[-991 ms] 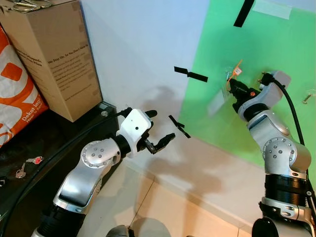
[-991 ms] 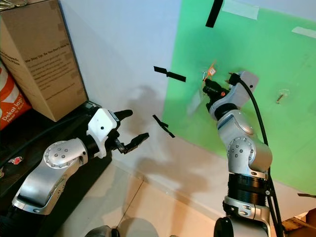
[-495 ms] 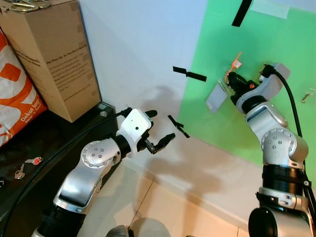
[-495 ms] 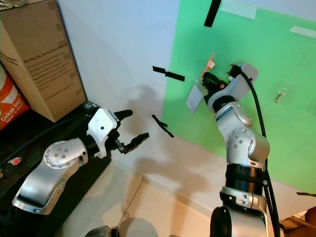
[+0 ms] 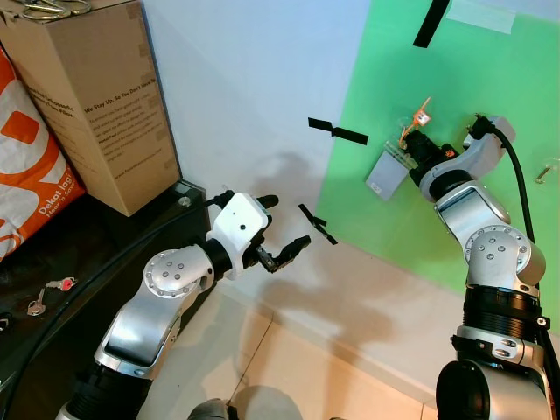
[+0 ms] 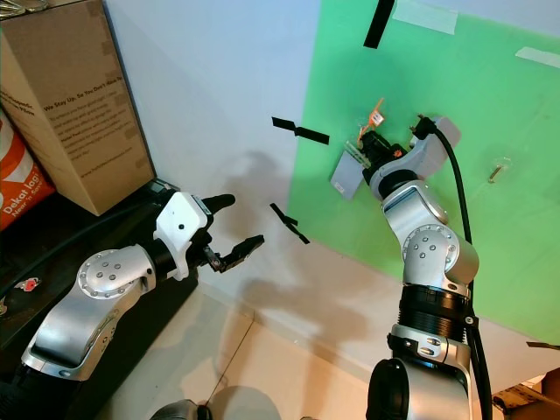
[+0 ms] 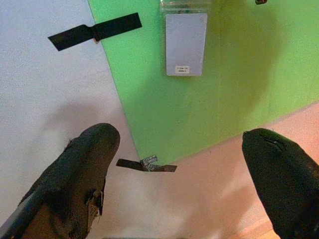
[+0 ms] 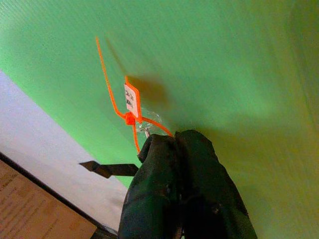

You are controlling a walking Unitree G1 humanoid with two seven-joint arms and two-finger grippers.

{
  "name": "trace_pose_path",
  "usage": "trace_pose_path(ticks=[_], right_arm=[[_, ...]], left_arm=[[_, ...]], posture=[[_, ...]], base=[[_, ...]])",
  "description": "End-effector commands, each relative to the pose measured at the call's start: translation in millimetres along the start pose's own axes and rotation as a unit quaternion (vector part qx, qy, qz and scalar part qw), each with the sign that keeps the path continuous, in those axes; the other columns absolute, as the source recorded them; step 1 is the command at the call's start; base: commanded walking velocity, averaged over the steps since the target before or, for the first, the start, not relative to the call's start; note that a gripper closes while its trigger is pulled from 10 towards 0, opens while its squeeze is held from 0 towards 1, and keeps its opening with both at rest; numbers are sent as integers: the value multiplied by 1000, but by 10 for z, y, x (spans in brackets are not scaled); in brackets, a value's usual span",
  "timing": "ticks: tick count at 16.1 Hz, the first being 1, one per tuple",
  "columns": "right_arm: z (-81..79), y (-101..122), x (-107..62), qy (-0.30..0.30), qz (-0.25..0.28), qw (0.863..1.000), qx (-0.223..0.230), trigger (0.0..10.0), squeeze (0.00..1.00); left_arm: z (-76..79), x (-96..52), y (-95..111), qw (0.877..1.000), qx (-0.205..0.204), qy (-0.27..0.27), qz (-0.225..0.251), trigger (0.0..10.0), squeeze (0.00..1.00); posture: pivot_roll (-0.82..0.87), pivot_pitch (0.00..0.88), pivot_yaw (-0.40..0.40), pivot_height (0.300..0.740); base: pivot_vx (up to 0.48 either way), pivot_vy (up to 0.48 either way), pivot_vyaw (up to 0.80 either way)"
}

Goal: Hang keys on a hook

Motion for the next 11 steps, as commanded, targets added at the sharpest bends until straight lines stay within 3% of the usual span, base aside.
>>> trace_pose_path(ticks=[1, 11], right_arm=[[-63, 157, 13, 10, 20, 1000, 4, 10000, 0], [-182, 223, -45, 38, 25, 999, 28, 10000, 0]], left_arm=[[-5, 8, 12, 1000, 6, 2, 0, 10000, 0], [7, 10, 11, 1000, 5, 1, 0, 10000, 0]], posture=[[-42, 0, -63, 740], [-43, 0, -64, 740]], base=[[0, 0, 0], [0, 0, 0]])
Point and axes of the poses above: a point about 5 cm out from each wrist's last joint towards the gripper, its own x axis pointing out of the wrist towards the gripper, its own y axis along the axis of the wrist's last joint, z = x × y, the point moved 6 cm from there along x, pointing out of the wrist towards the gripper, and after that the axes turned 1 degree about -x, right-handed, at the moved point
